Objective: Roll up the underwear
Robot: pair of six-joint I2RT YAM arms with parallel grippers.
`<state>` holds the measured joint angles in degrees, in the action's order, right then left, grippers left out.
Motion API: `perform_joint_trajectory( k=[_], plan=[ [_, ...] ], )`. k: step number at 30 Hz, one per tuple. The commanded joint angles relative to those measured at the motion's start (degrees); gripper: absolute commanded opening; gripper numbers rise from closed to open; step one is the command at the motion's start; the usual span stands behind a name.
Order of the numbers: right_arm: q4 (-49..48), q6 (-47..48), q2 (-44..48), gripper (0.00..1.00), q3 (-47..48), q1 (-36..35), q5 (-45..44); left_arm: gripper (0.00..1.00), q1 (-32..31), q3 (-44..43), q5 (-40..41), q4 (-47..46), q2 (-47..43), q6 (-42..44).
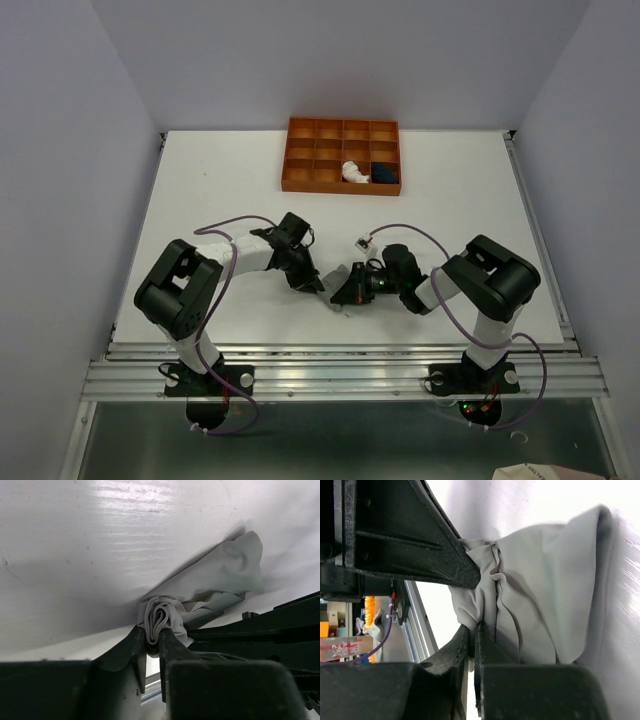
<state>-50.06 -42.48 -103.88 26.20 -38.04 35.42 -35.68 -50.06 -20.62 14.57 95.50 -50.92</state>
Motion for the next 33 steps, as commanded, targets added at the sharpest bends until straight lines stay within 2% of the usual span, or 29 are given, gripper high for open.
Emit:
perform_joint_trajectory(
  k=[1, 3, 6, 7, 11, 13, 19, 22, 27, 33],
  plan=[
    [3.0, 2.0, -2.2, 0.07, -0.4, 0.6, -2.2, 0.0, -0.7, -0.1, 0.1, 0.4, 1.2, 0.6],
    [3.1, 3.0, -1.4, 0.11, -0.4, 0.6, -1.2, 0.0, -0.8, -1.0, 1.2, 2.0, 2.1, 1.1],
    [5.8, 5.3, 1.4, 0.29, 0.5, 0.6, -0.3, 0.0, -0.9, -3.5, 2.7, 5.2, 2.9, 2.0],
    [7.9, 7.3, 3.7, 0.38, 0.8, 0.6, -0.6, 0.0, -1.0, -4.2, 3.9, 7.6, 3.4, 2.1],
    [15.1, 13.8, 11.6, 0.55, 2.5, 0.6, -1.1, 0.0, -1.0, -9.9, 7.9, 16.1, 4.9, 3.7],
    [20.0, 17.8, 15.0, 0.61, 3.5, -0.7, -5.1, 0.0, -1.1, -12.3, 10.2, 21.3, 5.7, 3.3],
    [30.1, 28.0, 25.5, 0.67, 5.7, -8.8, -18.4, 0.0, -1.1, -14.2, 10.4, 28.7, 8.0, 2.4],
    [34.1, 31.5, 26.7, 0.67, 7.4, -14.1, -27.8, 0.0, -1.2, -14.7, 10.8, 30.7, 8.2, 0.8],
    [35.6, 36.2, 24.5, 0.67, 10.8, -22.0, -35.1, 0.0, -1.4, -16.6, 13.1, 35.7, 8.4, -1.5],
    [39.4, 40.3, 17.6, 0.67, 16.3, -31.0, -46.7, 0.0, -1.5, -18.6, 14.5, 39.8, 8.9, -3.2]
  ],
)
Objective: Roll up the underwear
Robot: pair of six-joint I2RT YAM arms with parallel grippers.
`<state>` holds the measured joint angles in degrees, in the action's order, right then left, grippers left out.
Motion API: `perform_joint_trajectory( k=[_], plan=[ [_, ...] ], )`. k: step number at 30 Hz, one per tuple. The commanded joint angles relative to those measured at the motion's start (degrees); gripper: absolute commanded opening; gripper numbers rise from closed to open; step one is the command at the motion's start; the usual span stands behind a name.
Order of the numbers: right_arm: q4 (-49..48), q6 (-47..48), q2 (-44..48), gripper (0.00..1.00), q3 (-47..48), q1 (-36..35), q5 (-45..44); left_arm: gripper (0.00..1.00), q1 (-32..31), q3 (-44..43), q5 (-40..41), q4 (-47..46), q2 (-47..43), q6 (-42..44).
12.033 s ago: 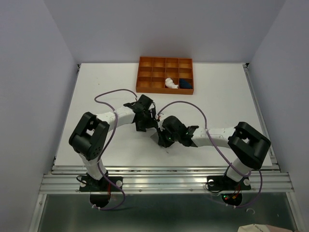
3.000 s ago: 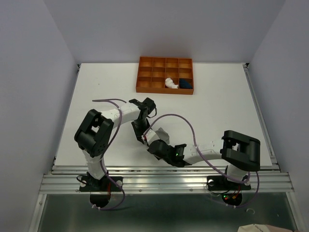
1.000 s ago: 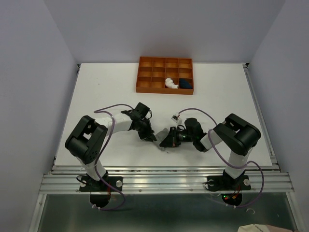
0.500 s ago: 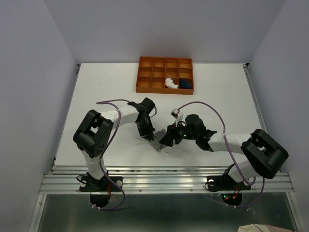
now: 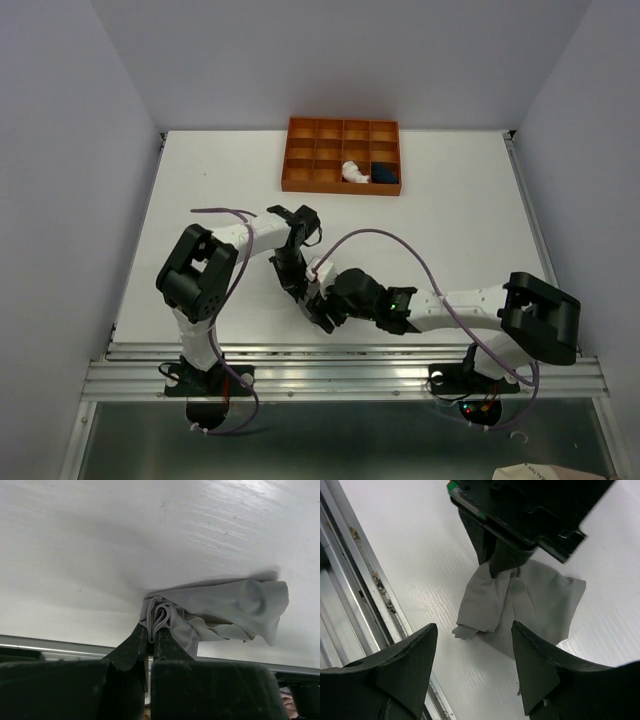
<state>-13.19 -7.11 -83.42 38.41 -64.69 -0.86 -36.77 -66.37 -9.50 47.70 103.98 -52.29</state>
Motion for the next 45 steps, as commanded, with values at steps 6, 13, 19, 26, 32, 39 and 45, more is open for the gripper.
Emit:
perform_joint_trajectory(
  k=[6, 13, 19, 26, 32, 39, 45],
  plan=[
    [4.2, 8.8, -9.5, 0.65, 10.2, -10.3, -18.0, 0.0, -0.4, -3.9, 4.7, 9.1, 1.4, -2.8],
    [5.5, 8.4, -15.7, 0.58, 14.8, -12.5, -24.1, 0.0, -0.4, -4.4, 4.8, 9.7, 1.7, -3.1],
    [7.6, 7.9, -18.4, 0.55, 15.8, -13.0, -28.1, 0.0, -0.5, -3.7, 4.6, 9.3, 1.5, -3.0],
    [9.5, 4.0, -20.2, 0.21, 14.8, -13.0, -30.0, 0.0, -0.4, -3.2, 4.0, 8.1, 0.7, -2.5],
    [7.6, -2.4, -18.5, 0.01, 11.5, -12.4, -29.5, 0.27, -0.3, -1.8, 3.5, 4.9, -2.2, -2.6],
    [-4.2, -6.9, -11.1, 0.01, 3.2, -5.9, -13.3, 0.63, 3.5, -1.0, 7.1, 0.1, -6.6, -4.7],
    [-13.0, -8.9, -8.1, 0.01, -2.9, 0.2, -3.4, 0.71, 6.2, -1.7, 8.9, -4.3, -10.5, -3.7]
  ],
)
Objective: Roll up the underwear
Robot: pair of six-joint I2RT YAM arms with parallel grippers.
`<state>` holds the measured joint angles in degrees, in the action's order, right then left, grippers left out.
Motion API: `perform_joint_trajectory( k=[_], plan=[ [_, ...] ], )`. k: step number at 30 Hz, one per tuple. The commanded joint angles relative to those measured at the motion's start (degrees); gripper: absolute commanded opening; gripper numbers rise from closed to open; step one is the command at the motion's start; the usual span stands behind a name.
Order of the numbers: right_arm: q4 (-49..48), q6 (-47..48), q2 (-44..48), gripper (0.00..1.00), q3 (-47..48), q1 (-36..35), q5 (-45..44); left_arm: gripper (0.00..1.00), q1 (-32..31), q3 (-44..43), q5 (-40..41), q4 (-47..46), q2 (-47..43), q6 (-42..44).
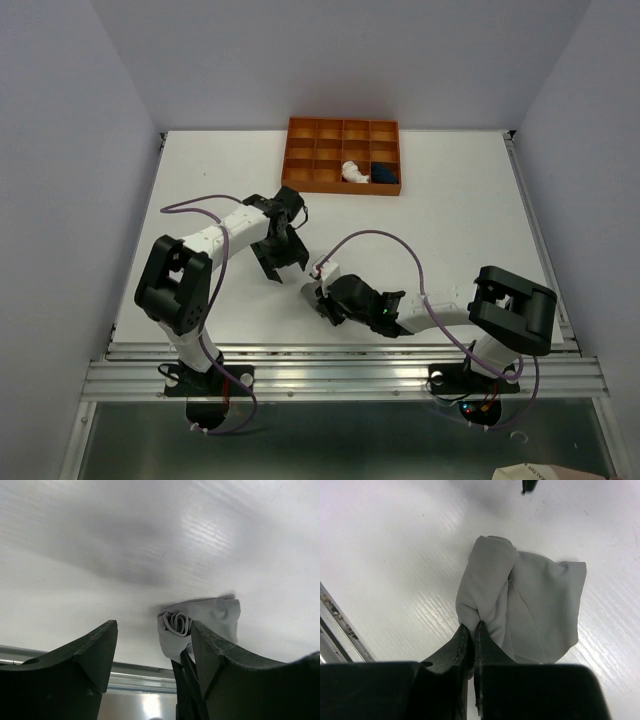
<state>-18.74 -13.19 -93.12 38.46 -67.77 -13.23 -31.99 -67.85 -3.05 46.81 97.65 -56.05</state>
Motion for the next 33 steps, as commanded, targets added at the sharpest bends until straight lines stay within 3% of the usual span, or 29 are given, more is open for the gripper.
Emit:
perform_joint_trajectory(
  k=[1, 7, 13, 19, 30, 33],
  plan=[
    [-8.6, -3.9, 1.6, 0.01, -3.6, 4.2, 10.1, 0.73, 2.5, 0.0, 2.4, -4.3, -4.8, 0.1],
    [-21.2, -11.2, 1.7, 0.01, -10.8, 12.0, 23.8, 0.74, 4.7, 3.2, -0.4, -11.6, -7.6, 3.1],
    [-31.2, -19.4, -1.6, 0.01, -14.3, 19.7, 34.1, 0.75, 4.7, 11.7, -9.0, -23.0, -11.5, 7.7],
    [-39.0, -27.3, -7.0, 0.01, -17.4, 27.2, 42.9, 0.77, 1.2, 18.4, -16.3, -33.8, -13.6, 8.8],
    [-46.4, -33.2, -14.9, 0.05, -17.6, 32.5, 49.2, 0.78, -3.3, 18.2, -18.0, -37.6, -7.4, 8.3],
    [-46.4, -34.6, -15.1, 0.07, -17.9, 33.7, 49.2, 0.73, -4.0, 17.5, -18.1, -37.1, -4.7, 8.4]
  ],
)
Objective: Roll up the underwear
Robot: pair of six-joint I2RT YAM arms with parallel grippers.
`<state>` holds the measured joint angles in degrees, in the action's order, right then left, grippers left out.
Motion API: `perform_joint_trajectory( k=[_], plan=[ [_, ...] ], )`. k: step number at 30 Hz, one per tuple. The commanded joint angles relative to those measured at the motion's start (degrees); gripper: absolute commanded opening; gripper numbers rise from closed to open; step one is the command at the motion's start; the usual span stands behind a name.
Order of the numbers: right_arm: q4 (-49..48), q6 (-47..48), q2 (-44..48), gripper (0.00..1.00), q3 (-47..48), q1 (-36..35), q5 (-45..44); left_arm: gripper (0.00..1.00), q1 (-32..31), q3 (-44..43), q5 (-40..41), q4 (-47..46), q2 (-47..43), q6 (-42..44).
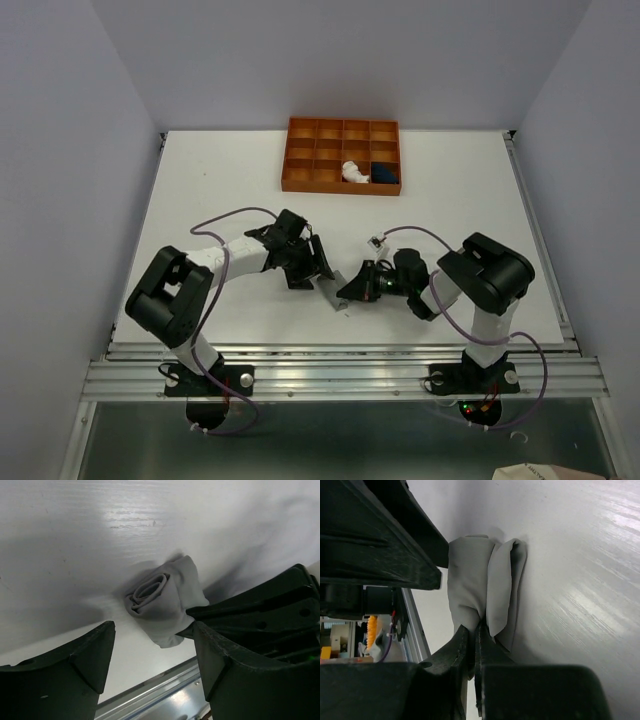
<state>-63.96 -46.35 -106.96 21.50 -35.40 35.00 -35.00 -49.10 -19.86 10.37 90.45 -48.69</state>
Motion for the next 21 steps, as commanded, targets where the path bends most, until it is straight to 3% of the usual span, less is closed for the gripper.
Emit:
perform_joint_trajectory(
  k=[1, 9, 13, 16, 18, 19, 21],
  plan=[
    [-1.2, -1.9, -1.3, 0.07, -0.9, 1.3, 0.9, 0.72, -0.9, -1.3, -1.2, -0.4, 2.8, 1.1],
    [-3.4, -4.2, -5.1, 0.13, -0.7, 2.5, 3.6, 0.59, -1.6, -3.1, 0.6, 0.3, 5.0, 0.9],
    [-3.1, -3.8, -4.6, 0.2, -0.5, 3.1, 3.8, 0.39, -2.1, -3.6, 1.5, 1.1, 7.1, 0.8],
    [-2.2, -2.6, -3.4, 0.32, -0.4, 3.1, 4.2, 0.33, -2.3, -4.4, 2.2, 1.8, 8.5, 0.9],
    [-1.2, -1.2, -0.9, 0.43, -0.3, 3.1, 5.1, 0.17, -2.5, -5.5, 3.5, 3.4, 9.5, 1.0],
    [0.1, -0.3, 0.4, 0.48, 0.2, 3.1, 5.8, 0.0, -2.5, -7.0, 4.9, 6.0, 10.6, 1.1],
    [5.2, 3.4, 5.3, 0.59, 0.9, 3.1, 6.1, 0.0, -2.8, -8.3, 5.7, 8.3, 11.6, 1.6]
  ],
)
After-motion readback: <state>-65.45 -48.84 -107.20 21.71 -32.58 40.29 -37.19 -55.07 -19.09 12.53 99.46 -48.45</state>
